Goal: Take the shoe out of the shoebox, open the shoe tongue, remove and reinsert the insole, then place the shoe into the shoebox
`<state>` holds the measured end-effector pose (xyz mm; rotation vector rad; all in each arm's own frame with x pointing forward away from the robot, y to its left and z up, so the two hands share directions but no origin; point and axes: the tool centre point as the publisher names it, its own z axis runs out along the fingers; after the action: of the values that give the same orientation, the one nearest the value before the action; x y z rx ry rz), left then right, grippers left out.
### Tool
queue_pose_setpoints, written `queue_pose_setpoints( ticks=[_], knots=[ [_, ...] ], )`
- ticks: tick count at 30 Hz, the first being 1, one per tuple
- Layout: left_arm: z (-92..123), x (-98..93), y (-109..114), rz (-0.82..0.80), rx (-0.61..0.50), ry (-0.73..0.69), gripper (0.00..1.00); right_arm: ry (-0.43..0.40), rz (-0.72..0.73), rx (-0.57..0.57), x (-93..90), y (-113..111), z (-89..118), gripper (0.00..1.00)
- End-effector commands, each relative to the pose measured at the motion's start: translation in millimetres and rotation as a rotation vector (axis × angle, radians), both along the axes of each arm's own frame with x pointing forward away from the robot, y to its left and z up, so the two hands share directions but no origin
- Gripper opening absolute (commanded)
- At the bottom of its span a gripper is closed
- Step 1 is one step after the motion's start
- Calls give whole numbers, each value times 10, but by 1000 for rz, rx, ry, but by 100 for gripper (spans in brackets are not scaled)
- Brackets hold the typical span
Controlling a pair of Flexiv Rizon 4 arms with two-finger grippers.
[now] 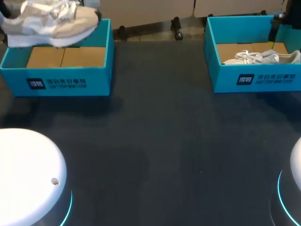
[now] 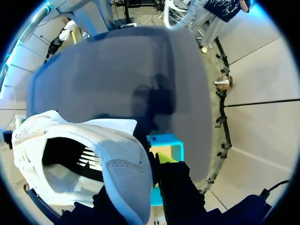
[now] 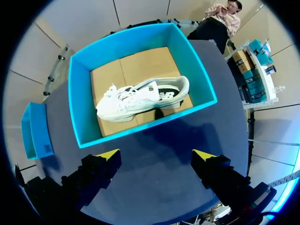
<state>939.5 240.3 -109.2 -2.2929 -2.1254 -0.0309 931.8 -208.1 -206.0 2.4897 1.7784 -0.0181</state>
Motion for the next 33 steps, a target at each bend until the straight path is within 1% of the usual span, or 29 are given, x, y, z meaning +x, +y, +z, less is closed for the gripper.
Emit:
queue_pose_setpoints(
  ticks=[1, 3, 5, 6, 8, 22, 25, 26, 33],
  knots=[
    [-46, -671, -134, -6, -3, -207, 0, -1, 0, 1, -6, -2, -3, 100],
    [-67, -782, -202, -3, -8, -217, 0, -1, 0, 1, -6, -2, -3, 100],
    [-106, -934, -308, -16, -7, -219, 0, -1, 0, 1, -6, -2, -3, 100],
    [-122, -970, -344, -16, -4, -220, 0, -1, 0, 1, -6, -2, -3, 100],
    [-185, -1109, -487, -19, 20, -205, 0, -1, 0, 1, -6, -2, -3, 100],
    [-185, -1109, -487, -19, 20, -205, 0, -1, 0, 1, -6, -2, -3, 100],
    [-261, -1140, -548, -14, 20, -197, 0, -1, 0, 1, -6, -2, -3, 100],
    [-298, -1200, -630, -24, 28, -170, 0, -1, 0, 1, -6, -2, -3, 100],
    [-467, -1432, -1094, -51, 56, -97, 0, -1, 0, 1, -6, -2, -3, 100]
  ],
)
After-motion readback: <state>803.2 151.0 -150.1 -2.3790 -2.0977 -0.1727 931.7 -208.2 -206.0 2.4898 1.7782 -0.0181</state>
